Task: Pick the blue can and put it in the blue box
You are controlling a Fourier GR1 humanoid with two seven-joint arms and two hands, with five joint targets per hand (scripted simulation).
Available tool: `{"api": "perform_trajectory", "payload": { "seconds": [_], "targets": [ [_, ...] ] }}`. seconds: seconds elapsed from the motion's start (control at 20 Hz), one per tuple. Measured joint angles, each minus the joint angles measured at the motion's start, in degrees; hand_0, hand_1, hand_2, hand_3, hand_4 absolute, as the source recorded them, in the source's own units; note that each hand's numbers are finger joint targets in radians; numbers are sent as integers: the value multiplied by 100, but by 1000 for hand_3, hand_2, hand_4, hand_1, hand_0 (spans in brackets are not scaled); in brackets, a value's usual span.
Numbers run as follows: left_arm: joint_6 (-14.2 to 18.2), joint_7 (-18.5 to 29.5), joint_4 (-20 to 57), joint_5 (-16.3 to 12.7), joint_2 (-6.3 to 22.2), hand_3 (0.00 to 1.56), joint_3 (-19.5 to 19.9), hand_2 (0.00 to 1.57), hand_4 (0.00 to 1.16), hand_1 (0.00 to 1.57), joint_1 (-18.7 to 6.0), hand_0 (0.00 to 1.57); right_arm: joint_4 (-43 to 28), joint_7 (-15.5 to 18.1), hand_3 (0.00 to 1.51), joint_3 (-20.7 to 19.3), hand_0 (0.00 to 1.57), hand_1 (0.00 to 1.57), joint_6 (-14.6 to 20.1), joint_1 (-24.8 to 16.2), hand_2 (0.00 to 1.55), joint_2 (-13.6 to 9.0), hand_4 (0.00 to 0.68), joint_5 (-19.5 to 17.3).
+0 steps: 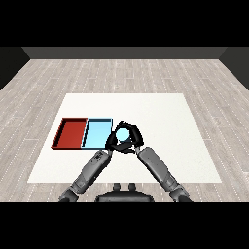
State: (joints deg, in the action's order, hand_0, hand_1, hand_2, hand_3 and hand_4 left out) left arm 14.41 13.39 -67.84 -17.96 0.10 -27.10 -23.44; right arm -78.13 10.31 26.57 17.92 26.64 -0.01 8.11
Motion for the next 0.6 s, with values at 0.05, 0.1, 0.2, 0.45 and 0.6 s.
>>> {"api": "perform_trajectory", "payload": {
  "seconds": [0.05,0.1,0.2,0.45,0.6],
  "targets": [
    [115,-48,9,44,-2,0,-52,0,108,0,-35,0,49,35,1407,-15,1485,1485,-56,25,1468,0,536,17],
    [127,-83,33,100,-3,0,-26,0,174,0,-50,0,81,46,1409,57,1498,1498,9,76,1467,0,533,84],
    [364,-151,81,87,-3,0,-124,0,0,0,-152,0,130,76,1408,78,1511,1511,6,121,1469,-6,561,137],
    [677,-430,290,219,100,0,-278,0,0,0,-418,0,195,96,1403,26,1490,1490,-57,222,1458,-58,570,265],
    [785,-421,454,495,93,0,-372,0,206,0,-513,0,211,169,1399,-1,1475,1475,-130,137,1457,-74,559,249]
  ]
}}
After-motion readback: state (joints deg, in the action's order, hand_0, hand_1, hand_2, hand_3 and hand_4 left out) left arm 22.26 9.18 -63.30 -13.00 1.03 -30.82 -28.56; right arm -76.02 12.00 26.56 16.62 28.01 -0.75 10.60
